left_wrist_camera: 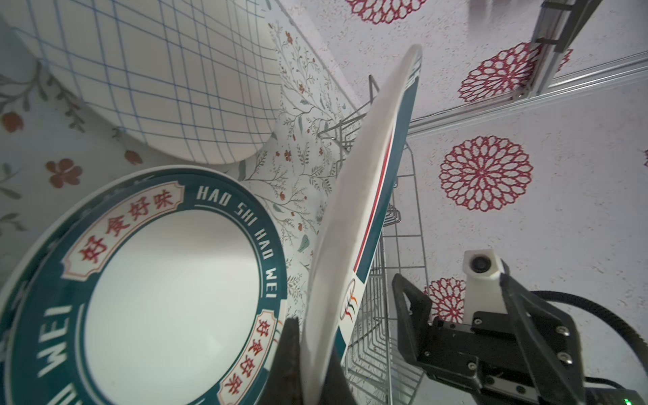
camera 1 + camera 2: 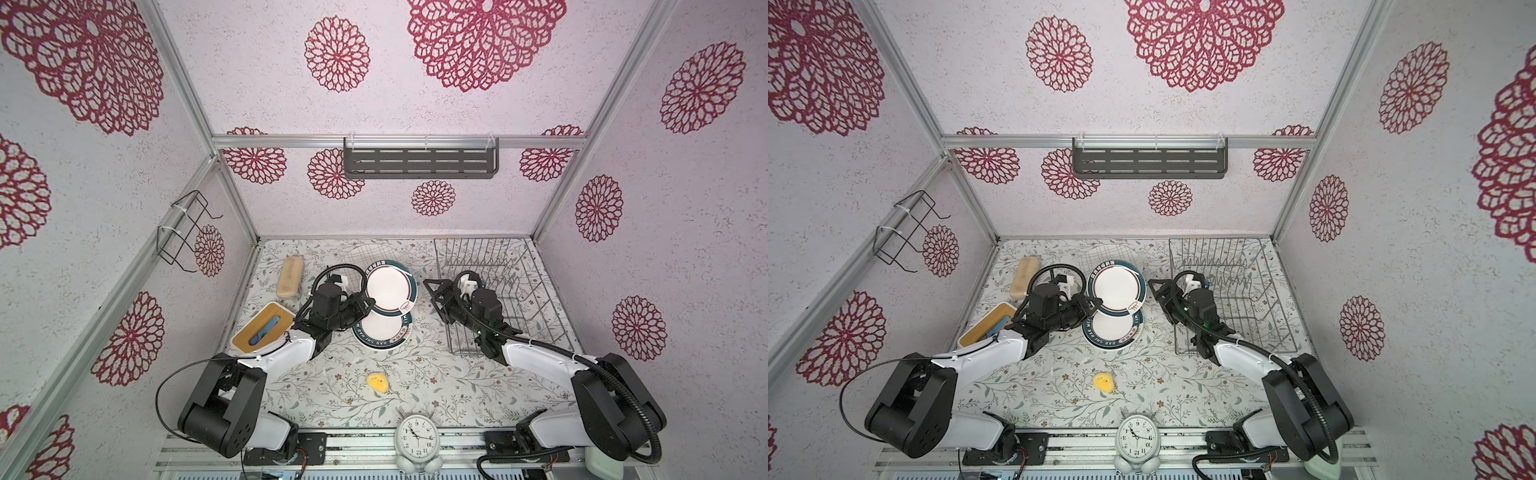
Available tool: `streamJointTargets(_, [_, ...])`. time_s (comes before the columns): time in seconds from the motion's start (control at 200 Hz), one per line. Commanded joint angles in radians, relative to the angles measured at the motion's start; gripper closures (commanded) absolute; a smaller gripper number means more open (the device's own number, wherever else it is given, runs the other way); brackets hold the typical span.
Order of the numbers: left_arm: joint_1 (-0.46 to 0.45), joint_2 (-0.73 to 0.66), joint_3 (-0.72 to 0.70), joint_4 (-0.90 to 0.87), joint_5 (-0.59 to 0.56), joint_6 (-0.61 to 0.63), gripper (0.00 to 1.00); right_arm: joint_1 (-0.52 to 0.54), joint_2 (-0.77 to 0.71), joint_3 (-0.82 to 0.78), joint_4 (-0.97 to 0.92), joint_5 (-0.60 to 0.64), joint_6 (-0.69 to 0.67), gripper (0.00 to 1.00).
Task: Unload the plates from the dish rack
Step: Place the plate among the plates.
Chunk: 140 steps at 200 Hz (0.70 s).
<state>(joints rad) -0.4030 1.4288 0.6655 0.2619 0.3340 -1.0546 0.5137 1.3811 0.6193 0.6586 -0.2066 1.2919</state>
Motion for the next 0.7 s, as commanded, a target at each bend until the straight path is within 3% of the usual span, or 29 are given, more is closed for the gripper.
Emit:
streamJointTargets(0.0, [0.006,-0.021,-0.013,-0.028,-0.013,0.041,1.0,-0.004,0.024,0.019,0.067,-0.015,-0.002,0.09])
streamJointTargets(0.46, [0.008,0.044,-0.067,-0.026,-0.018,0.034,1.0,-0.001,0.043,0.009,0.107,-0.047,0.022,0.1])
streamJointTargets(0.696, [0.009,0.061,-0.067,-0.036,-0.016,0.025,1.0,0.001,0.014,0.02,0.013,-0.023,-0.042,0.1])
